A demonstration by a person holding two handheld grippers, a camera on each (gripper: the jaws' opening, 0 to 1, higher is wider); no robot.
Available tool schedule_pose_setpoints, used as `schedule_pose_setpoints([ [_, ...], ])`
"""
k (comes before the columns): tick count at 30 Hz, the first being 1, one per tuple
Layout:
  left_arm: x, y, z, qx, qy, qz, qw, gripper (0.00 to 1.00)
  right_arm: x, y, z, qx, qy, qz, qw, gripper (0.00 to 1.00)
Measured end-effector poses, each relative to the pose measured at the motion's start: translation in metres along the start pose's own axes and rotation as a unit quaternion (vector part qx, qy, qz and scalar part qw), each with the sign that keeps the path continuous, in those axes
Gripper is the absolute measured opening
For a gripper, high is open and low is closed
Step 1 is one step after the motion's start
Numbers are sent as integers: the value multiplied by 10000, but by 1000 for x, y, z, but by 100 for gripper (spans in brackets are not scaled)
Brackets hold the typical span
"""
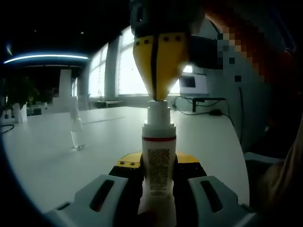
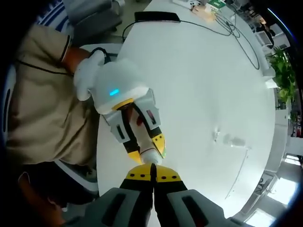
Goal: Clamp pump bottle remove cover press pump head put on cover
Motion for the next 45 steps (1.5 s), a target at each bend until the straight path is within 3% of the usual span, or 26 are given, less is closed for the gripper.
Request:
schedule_pose_setpoints([
  [8, 0, 0, 0, 2, 5, 15, 10000, 14, 0, 1, 1, -94, 33, -54, 9999, 0],
  [12, 1, 0, 0, 3, 2, 26, 10000, 14, 1, -1, 6, -161, 115, 288, 9994, 0],
  [24, 2, 0, 0, 6, 8, 46, 10000, 14, 2, 1, 7, -333, 16, 39, 9994, 0],
  [37, 2, 0, 0, 3, 3, 36, 10000, 14, 4, 0, 7, -100, 80, 77, 9999, 0],
  [45, 2, 0, 0, 2, 0, 31, 10000, 14, 3, 0, 7, -139, 29, 71, 9999, 0],
])
Point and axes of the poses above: the point that each gripper's makers call its tool centre point, and the gripper's own axes: z roughly backward along the fingers, x roughly to its left, y roughly out of its underside, the point moved 2 cm from there along z, roughly backward along the fingers, and after that the axes turned 15 degrees about z, right-handed, at the moved point
